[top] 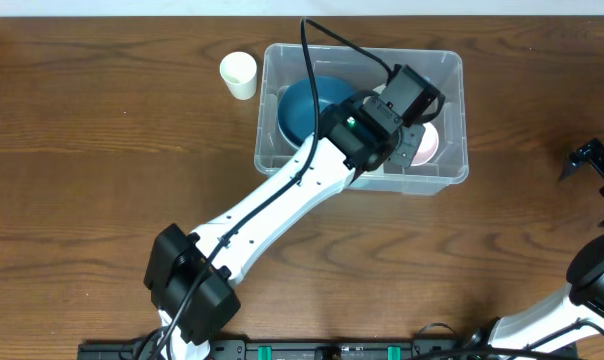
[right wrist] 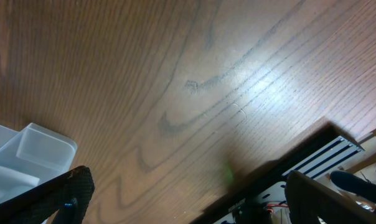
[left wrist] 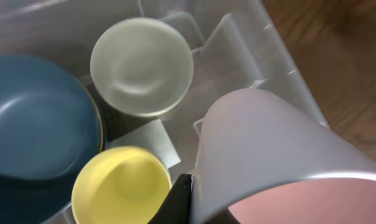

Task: Pack container
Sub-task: 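Carry the pink cup over the bin's right front corner, then lower the pink cup into the bin and open the left gripper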

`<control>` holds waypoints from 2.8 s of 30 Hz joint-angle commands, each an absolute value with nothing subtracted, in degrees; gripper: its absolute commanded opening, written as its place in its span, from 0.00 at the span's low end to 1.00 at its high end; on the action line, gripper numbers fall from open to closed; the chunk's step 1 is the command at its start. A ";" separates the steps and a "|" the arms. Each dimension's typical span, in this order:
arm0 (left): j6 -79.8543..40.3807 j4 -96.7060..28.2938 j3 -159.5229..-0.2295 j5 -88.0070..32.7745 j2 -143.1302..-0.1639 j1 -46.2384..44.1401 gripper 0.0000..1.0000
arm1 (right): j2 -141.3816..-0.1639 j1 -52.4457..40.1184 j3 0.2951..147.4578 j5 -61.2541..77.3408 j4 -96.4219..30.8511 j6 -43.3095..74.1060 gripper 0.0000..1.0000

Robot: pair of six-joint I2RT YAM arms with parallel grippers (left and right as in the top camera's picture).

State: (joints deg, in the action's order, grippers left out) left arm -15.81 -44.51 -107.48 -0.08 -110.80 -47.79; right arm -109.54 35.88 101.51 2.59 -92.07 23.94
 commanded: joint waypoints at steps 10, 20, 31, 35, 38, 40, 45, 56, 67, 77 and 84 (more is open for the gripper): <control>-10.20 -47.31 -109.73 -0.84 -111.37 -47.70 0.06 | -108.12 36.47 101.49 2.50 -92.12 24.82 0.99; -7.07 -50.06 -109.75 -0.84 -115.26 -47.72 0.06 | -108.12 36.47 101.49 2.50 -92.12 24.82 0.99; -7.09 -44.38 -109.75 -0.84 -118.30 -47.99 0.06 | -108.12 36.47 101.49 2.50 -92.12 24.82 0.99; -7.09 -42.65 -109.75 -0.84 -118.43 -47.99 0.06 | -108.12 36.47 101.49 2.50 -92.12 24.82 0.99; -7.27 -42.06 -109.73 -0.84 -119.02 -47.99 0.06 | -108.12 36.47 101.49 2.50 -92.12 24.82 0.99; -7.33 -41.82 -109.73 -0.84 -119.92 -47.99 0.06 | -108.12 36.47 101.49 2.50 -92.12 24.82 0.99; -7.31 -41.82 -109.73 -0.82 -122.56 -47.97 0.07 | -108.12 36.47 101.49 2.50 -92.12 24.82 0.99; -7.27 -40.97 -109.73 -0.78 -123.70 -47.92 0.07 | -108.12 36.47 101.49 2.50 -92.12 24.82 0.99; -7.29 -40.51 -109.73 -0.78 -125.40 -47.92 0.08 | -108.12 36.47 101.49 2.50 -92.12 24.82 0.99; -7.31 -39.99 -109.73 -0.38 -126.78 -47.92 0.08 | -108.12 36.47 101.49 2.50 -92.12 24.82 0.99; -7.31 -40.38 -109.73 -0.40 -127.46 -47.92 0.12 | -108.12 36.47 101.49 2.50 -92.12 24.82 0.99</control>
State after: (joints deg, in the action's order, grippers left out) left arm -7.60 -40.01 -108.62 -1.10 -126.28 -48.12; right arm -109.54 35.88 101.51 2.59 -92.07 23.94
